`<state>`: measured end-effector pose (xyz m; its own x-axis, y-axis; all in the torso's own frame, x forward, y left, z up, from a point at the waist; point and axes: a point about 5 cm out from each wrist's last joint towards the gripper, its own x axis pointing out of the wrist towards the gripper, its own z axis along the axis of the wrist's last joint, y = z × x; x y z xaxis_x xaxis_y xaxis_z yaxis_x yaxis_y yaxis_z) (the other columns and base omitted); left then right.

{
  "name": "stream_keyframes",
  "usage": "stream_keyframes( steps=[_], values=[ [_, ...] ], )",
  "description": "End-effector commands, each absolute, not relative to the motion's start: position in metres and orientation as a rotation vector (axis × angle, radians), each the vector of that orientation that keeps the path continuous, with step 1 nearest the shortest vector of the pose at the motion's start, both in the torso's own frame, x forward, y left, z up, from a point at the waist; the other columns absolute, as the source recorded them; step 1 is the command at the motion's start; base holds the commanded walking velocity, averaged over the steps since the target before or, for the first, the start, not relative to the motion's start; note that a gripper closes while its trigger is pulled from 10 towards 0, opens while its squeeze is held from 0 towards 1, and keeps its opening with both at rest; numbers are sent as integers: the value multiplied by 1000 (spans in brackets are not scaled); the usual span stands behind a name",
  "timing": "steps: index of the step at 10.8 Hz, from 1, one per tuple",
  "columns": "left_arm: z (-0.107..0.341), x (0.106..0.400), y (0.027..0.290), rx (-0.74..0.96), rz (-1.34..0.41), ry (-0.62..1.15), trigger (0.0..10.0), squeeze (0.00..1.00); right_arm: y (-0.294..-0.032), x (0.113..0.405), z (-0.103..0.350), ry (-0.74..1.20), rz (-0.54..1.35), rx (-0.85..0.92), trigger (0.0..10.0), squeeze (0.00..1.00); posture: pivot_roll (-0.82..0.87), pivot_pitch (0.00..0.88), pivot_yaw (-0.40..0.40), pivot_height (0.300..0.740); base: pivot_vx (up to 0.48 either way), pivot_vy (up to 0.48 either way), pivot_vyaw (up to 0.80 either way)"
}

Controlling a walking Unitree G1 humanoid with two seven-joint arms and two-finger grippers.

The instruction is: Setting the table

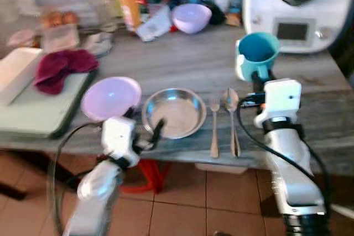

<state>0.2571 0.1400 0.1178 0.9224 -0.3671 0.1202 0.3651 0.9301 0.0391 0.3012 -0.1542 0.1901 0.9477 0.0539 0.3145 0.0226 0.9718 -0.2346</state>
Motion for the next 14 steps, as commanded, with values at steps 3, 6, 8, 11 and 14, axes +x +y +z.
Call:
stream_keyframes(
  steps=[3, 6, 8, 11, 14],
  values=[
    [119, 246, 151, 73, -416, -131, 10000, 0, -157, 308, 194, -331, 41, -217, 10000, 0, -76, 132, 51, 740, 0, 0, 0],
    [108, 240, 160, 96, -438, -109, 10000, 0, -168, 325, 204, -334, 55, -206, 10000, 0, -74, 156, 63, 740, 0, 0, 0],
    [101, 238, 159, 99, -488, -100, 10000, 0, -170, 336, 209, -340, 78, -210, 10000, 0, -68, 154, 65, 740, 0, 0, 0],
    [87, 240, 164, 103, -507, -79, 10000, 0, -150, 356, 204, -307, 236, -183, 10000, 0, -55, 148, 69, 740, 0, 0, 0],
    [87, 242, 164, 116, -517, -95, 10000, 0, -143, 367, 199, -276, 309, -143, 10000, 0, -44, 148, 74, 740, 0, 0, 0]
  ],
)
